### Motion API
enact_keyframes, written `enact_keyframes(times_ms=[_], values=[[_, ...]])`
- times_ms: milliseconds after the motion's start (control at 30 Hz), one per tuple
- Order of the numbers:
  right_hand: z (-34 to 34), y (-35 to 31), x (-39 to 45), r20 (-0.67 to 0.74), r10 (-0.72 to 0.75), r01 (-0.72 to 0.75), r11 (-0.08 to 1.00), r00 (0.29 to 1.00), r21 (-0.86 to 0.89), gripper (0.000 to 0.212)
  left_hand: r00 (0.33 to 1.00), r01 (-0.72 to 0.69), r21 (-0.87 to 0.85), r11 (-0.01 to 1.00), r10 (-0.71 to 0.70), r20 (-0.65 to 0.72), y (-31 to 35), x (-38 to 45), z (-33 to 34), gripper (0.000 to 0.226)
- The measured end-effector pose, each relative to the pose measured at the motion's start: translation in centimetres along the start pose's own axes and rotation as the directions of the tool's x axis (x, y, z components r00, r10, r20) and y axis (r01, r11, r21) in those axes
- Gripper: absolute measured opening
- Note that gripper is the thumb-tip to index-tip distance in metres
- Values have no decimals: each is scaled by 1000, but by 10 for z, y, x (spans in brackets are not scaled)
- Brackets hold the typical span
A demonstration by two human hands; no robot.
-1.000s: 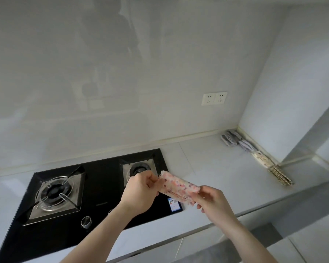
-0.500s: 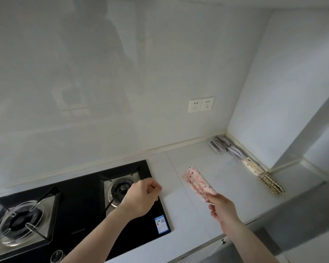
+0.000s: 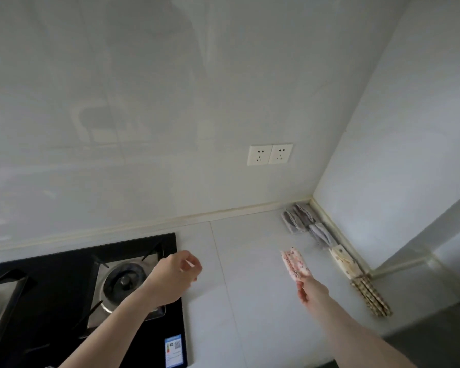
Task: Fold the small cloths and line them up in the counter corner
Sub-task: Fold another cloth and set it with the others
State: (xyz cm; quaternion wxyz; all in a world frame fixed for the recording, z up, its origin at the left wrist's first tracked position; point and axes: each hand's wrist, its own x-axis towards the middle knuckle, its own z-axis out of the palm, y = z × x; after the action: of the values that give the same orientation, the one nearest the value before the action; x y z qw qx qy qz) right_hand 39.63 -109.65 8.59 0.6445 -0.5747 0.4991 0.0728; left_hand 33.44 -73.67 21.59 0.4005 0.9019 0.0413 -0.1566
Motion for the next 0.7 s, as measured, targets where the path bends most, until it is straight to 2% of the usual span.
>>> enact_keyframes(times_ms=[100,200,333,533,600,700], values=[[0,-15,40,-32,15,-14,999,999,29,13,1000,29,13,999,-29,5,12,18,13,4],[3,-28,69,-3,-2,2,1000,1000,28,26,998,68,18,997,-68,2,18,33,22,7],[7,-44,91,32,-32,32,999,999,18,30,994,105,53,993,-107,20,23,46,24,9],[6,-58,149,44,71,-73,996,997,56,42,990,138,47,989,-137,-31,16,59,20,6],[10,-60,173,27,81,-82,996,996,24,42,988,149,38,988,-147,-36,15,61,19,5],[13,-76,159,78,77,-78,997,994,10,35,987,159,36,987,-158,-37,15,62,21,5]])
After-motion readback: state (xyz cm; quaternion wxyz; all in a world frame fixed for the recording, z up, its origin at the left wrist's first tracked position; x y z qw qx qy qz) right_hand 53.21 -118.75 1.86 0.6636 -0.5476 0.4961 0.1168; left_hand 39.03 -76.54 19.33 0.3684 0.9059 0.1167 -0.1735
